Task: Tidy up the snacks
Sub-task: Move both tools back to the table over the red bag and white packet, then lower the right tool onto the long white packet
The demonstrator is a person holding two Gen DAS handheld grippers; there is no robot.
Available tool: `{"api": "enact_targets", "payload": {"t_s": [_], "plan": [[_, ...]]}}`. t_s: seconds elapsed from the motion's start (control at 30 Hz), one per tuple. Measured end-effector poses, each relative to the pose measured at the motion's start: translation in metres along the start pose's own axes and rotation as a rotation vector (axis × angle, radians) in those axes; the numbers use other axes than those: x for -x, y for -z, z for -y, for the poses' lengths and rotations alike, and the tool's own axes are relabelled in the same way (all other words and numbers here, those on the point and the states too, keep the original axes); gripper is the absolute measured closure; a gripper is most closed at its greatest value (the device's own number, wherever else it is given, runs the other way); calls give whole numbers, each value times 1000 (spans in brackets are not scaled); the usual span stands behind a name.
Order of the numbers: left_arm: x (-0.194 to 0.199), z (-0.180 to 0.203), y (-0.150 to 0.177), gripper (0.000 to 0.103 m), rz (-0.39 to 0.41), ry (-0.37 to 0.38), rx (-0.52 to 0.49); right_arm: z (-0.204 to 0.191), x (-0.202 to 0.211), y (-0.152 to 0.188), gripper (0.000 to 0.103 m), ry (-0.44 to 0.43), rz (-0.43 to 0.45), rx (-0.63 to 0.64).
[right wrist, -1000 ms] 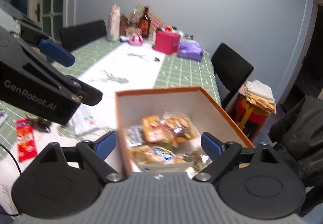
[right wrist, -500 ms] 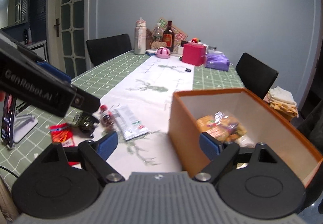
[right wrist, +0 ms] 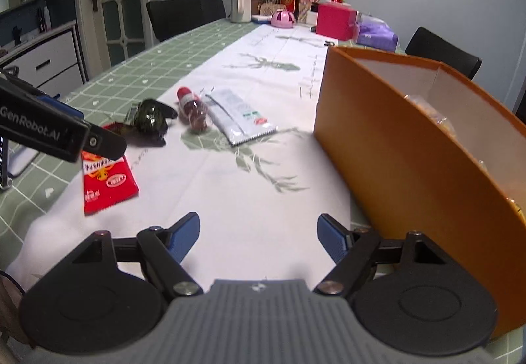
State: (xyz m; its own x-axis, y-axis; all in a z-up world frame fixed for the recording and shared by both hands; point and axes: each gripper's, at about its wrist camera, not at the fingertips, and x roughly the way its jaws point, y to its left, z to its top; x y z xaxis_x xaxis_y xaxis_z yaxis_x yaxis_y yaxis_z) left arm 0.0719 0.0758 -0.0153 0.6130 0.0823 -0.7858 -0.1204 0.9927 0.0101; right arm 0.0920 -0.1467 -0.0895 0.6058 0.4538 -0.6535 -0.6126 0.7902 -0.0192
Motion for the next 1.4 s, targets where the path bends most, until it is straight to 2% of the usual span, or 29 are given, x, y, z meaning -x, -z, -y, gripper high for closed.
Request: {"api": "enact_targets", "payload": {"t_s": [0.13,0.23,0.37,0.5,0.6,0.67,0.9,0.97,1.07,1.3,1.4], "plan": [[-6,-12,2,18,11,-8,52,-3,-9,1,32,-14,-8,6],[-7,-22,-1,18,47,-19,102,-7,-18,-1,32,-41,-18,17],[-17,-32,-7,18,34,-39,151,-13,-30,-8,33,-52,-27,33],[-25,-33,-5,18,21,-75,147,-16,-37,-20,37,-60,-10,42],[-30,-38,-1,18,-25,-138,177,-19,-43,-27,37,-77,-5,51],[-30,-42,1,18,-49,-152,207,-22,-48,-30,37,-79,-7,59],[-47,-47,11,18,-138,-94,260,-36,-60,-27,39,-131,-12,90],[-49,-45,13,18,-142,-46,271,-39,-60,-27,40,-134,5,102],[-51,-35,11,22,-122,-15,226,-39,-62,-29,42,-142,10,96],[-57,-27,6,21,-91,10,202,-52,-60,-29,63,-186,32,134],[-60,-25,5,21,-82,-15,183,-58,-60,-29,66,-186,37,135]]}}
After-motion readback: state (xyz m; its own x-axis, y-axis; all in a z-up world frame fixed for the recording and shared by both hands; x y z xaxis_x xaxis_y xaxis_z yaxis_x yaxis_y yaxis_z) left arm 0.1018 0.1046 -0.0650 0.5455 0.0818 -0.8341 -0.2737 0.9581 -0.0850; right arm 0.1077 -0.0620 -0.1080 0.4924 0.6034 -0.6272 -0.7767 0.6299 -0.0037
